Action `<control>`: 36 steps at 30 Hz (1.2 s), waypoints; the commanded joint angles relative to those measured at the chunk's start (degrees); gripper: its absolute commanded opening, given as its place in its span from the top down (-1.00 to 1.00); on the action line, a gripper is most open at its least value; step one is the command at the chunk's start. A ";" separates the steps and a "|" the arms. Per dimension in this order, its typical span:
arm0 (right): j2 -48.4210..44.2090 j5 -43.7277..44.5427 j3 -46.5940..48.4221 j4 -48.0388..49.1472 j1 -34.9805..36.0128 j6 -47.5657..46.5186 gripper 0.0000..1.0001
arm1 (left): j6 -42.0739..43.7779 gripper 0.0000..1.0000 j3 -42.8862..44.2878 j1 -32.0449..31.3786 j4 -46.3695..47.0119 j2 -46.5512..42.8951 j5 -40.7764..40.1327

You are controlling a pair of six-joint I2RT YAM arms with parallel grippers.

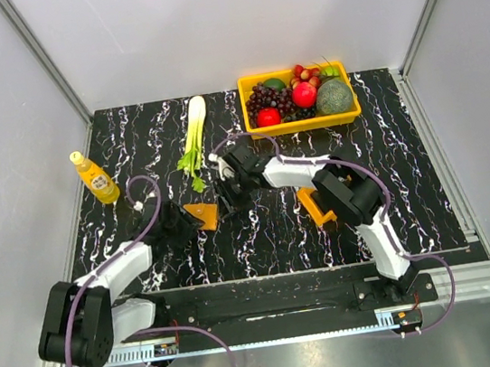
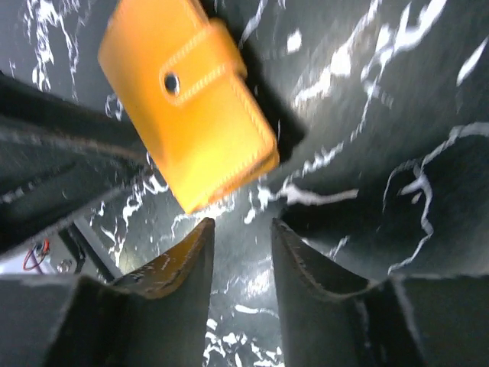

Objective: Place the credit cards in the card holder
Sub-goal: Move the card holder to the center of the board.

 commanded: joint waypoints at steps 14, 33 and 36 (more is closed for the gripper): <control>-9.65 5.37 -9.59 6.31 -1.55 3.94 0.06 | 6.32 0.09 1.46 0.41 0.68 1.47 2.19; 6.11 -6.94 8.57 0.48 -2.08 -1.26 -0.12 | 3.05 -0.15 -1.89 0.32 2.52 -5.76 -0.19; 3.48 -7.82 3.29 4.00 -1.90 -0.03 0.10 | 3.40 -0.14 -1.28 0.41 4.10 -4.00 0.16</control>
